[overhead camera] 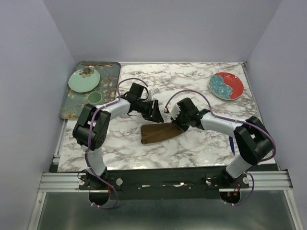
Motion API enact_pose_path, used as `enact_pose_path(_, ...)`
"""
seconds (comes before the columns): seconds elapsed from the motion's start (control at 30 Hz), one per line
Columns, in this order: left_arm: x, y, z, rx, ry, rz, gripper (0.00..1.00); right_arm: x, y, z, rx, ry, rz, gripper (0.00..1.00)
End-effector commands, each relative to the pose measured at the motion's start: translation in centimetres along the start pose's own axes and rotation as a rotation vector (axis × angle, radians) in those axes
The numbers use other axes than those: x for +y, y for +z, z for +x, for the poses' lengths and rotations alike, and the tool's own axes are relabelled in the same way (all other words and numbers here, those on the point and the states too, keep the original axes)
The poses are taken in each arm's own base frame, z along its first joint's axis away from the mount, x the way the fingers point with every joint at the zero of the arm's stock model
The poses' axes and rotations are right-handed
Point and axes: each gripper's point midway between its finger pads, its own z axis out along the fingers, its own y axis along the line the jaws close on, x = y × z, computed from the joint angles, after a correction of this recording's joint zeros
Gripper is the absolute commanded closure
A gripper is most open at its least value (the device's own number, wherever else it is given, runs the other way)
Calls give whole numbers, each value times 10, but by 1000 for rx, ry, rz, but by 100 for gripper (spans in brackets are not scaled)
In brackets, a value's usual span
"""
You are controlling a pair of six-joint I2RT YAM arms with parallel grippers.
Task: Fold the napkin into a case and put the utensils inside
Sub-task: Stuff the top corner of the smaller-rectangle-folded napkin into the folded napkin.
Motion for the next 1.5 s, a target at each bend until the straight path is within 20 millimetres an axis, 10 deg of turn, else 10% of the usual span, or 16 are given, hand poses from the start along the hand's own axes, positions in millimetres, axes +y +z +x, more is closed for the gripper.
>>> enact_pose_path(0.0,-5,-21,38,90,32,18,44,4,3,15,74,-2,-12,99)
enact_pose_path(0.5,10,-2,51,150,69,-16,39,1,1,5,48,7,-6,99)
enact_pose_path(0.7,9,6,52,185,90,8,54,0,-1,3,42,8,-1,99)
enact_pose_path(0.93,-1,5,39,170,104,28,96,-2,-8,-10,-2,15,12,99)
enact_pose_path(1.47,40,24,20,227,36,-29,100,-10,-10,-23,-70,-15,48,99)
